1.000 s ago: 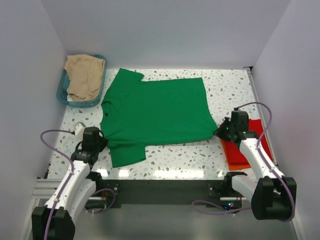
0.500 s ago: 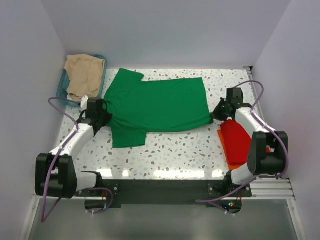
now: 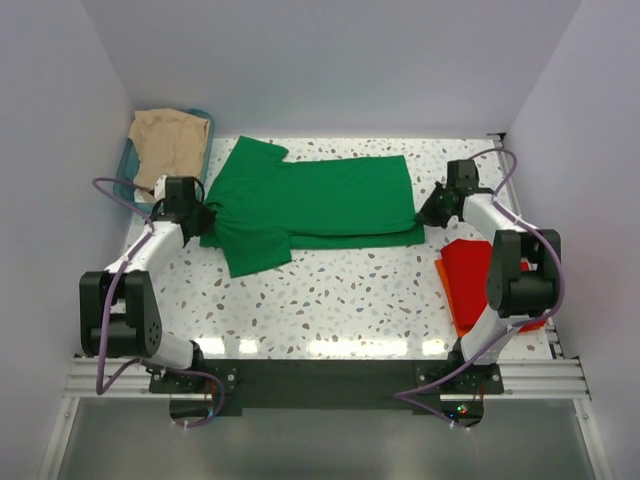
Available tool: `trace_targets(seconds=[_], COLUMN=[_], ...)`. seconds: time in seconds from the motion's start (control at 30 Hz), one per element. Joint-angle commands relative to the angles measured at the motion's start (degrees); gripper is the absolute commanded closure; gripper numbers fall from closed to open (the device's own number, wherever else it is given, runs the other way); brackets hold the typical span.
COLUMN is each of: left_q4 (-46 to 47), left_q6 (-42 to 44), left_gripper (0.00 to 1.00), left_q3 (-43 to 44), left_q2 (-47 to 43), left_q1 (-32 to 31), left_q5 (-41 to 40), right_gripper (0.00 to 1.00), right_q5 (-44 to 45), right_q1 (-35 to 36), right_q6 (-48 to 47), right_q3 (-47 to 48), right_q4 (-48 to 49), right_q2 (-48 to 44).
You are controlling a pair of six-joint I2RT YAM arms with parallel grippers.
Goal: Fold and stack the t-shirts
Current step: Fold the tshirt
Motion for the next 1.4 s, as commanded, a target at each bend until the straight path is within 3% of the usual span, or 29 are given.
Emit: trace_targets(seconds=[0.0,0.8,0.9,0.93,0.97,1.0,1.07,1.1,1.17,1.37], left_q4=[2.33,5.31,8.47,9.09,9.88,11.28,11.91,12.52,11.83,5.67], left_q6=[2.11,2.46,3.34,3.60,3.86,4.22,4.48,4.40,4.31,1.15], left_gripper=[1.00,1.00,1.00,0.96,0.77,0.67,0.45,0.41,0.34,0.36], left_q3=[4.29,6.50,6.50,6.59,6.41,6.06,4.58,3.69,1.41,-6.22], left_q2=[1.30,8.24,9.65,9.92,9.75,9.31,7.91,5.81,2.30,-5.79], left_q1=[1.11,3.22,4.01,4.62,4.80,4.98,5.07,5.16,5.07,4.98], left_q5=[0.68,2.17,4.27,6.02,6.99,8.31,9.37,9.64,8.24,2.09], right_gripper=[1.00,1.00,0.89,0.76,0.68,0.53,0.42,0.37,0.37,0.39], right_q5=[-1.05,-4.38,-5.70,-5.79,-5.44,-5.18,-4.48,-2.99,-1.93,0.01], right_q1=[-0.23,-1.90,-1.90,-1.90,-1.99,-1.99,-1.99,-1.99,-1.99,-1.99], right_q6=[1.32,0.62,-0.17,-0.44,-0.96,-1.23,-1.58,-1.75,-1.84,-0.53], right_q3=[3.52,12.66,15.03,15.73,16.52,16.62,14.61,13.73,10.04,-2.51], right_q4=[1.50,2.11,2.03,1.42,0.80,0.10,0.00,-0.61,-0.96,1.75], right_q2=[0.62,10.73,12.66,12.93,13.10,12.32,10.30,8.03,5.47,-3.94])
